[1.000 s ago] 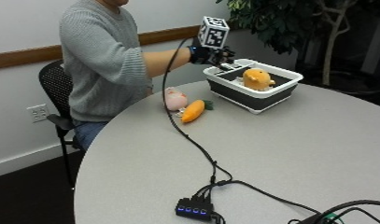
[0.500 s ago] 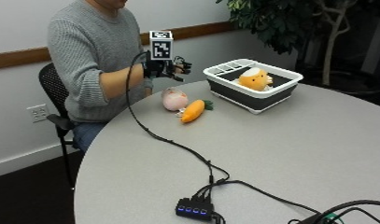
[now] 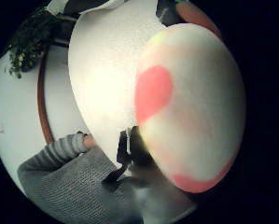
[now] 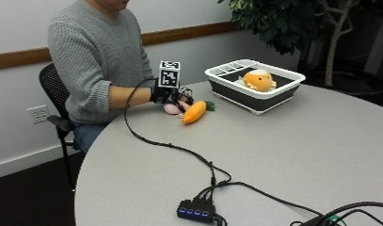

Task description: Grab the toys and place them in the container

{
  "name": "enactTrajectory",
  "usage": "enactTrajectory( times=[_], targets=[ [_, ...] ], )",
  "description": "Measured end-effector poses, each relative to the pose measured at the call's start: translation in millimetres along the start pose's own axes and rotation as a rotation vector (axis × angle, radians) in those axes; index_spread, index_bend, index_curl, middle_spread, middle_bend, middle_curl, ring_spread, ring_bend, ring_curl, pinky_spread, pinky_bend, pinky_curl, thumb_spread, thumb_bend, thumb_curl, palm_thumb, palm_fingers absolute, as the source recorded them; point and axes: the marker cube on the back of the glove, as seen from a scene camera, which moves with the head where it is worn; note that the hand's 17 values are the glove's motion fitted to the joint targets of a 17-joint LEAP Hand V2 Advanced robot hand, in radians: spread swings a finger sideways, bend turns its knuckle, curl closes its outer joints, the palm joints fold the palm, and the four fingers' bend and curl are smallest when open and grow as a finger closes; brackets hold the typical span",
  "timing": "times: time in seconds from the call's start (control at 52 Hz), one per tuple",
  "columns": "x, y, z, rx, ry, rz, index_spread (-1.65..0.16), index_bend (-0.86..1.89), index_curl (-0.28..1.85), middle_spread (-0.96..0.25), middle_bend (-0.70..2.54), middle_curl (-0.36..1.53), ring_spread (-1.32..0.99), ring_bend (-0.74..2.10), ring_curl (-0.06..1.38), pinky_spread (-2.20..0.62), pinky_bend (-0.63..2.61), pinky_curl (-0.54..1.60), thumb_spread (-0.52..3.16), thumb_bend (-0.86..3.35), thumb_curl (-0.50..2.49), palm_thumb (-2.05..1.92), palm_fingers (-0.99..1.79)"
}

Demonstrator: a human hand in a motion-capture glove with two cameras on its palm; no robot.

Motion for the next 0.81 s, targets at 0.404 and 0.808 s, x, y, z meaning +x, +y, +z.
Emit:
enactTrajectory(
  times=[0.404,0.808],
  targets=[
    [20.8,-33.8,-90.5,0.268,-0.174,-0.016,-0.42,0.29,0.45,-0.24,0.55,0.42,-0.44,0.75,0.47,-0.30,0.82,0.32,1.10,0.17,0.54,0.47,1.06],
    [48.3,-88.8,-193.8,0.386,0.048,0.002,-0.41,0.50,0.68,-0.22,0.73,0.60,-0.57,0.87,0.62,-0.39,0.90,0.44,0.79,0.08,0.74,0.49,0.97]
  ],
)
